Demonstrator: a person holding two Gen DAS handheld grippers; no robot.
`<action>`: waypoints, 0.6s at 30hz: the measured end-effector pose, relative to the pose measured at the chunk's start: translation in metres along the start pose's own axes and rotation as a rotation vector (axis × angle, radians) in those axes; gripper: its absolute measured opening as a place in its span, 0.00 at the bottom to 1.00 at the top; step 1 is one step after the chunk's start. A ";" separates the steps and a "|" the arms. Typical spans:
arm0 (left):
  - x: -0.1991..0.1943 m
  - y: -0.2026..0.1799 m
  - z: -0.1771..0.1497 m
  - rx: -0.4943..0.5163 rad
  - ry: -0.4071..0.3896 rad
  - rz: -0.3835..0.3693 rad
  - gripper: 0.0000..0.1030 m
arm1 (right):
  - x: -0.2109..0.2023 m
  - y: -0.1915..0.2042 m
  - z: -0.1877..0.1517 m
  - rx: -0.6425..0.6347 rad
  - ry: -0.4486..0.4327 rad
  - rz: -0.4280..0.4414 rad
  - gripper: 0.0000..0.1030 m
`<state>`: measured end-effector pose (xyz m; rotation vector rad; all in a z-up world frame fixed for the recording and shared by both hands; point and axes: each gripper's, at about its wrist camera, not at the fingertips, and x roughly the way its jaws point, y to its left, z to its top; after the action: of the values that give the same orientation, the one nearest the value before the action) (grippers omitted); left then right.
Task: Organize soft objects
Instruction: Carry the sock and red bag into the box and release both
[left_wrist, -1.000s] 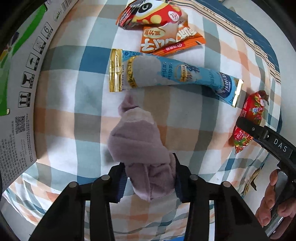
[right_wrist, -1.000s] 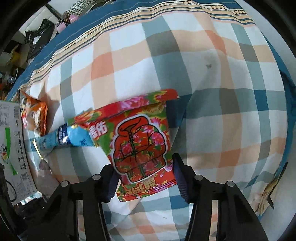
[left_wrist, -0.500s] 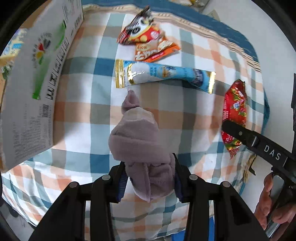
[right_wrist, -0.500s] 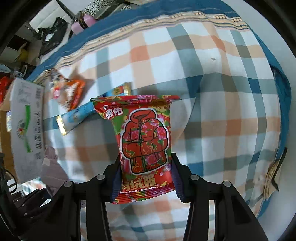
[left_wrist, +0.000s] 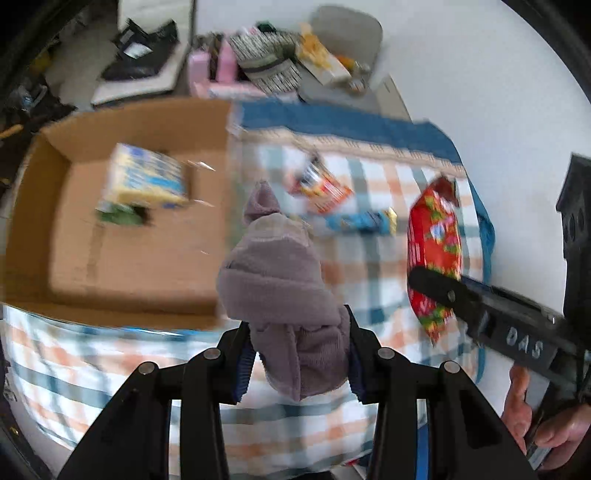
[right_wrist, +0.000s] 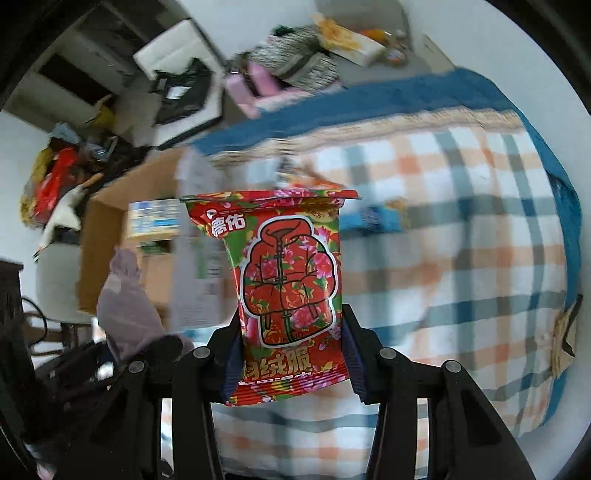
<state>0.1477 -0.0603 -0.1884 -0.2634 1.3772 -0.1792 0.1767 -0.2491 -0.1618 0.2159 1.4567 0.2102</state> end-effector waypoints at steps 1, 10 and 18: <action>-0.011 0.014 0.003 -0.006 -0.019 0.015 0.37 | -0.002 0.015 -0.002 -0.014 -0.003 0.010 0.47; -0.063 0.131 0.033 -0.060 -0.095 0.130 0.37 | 0.017 0.150 -0.008 -0.103 0.036 0.060 0.47; -0.049 0.210 0.063 -0.049 -0.050 0.217 0.37 | 0.063 0.207 0.003 -0.060 0.090 -0.003 0.47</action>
<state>0.1943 0.1594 -0.1916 -0.1569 1.3513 0.0410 0.1836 -0.0324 -0.1659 0.1576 1.5375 0.2639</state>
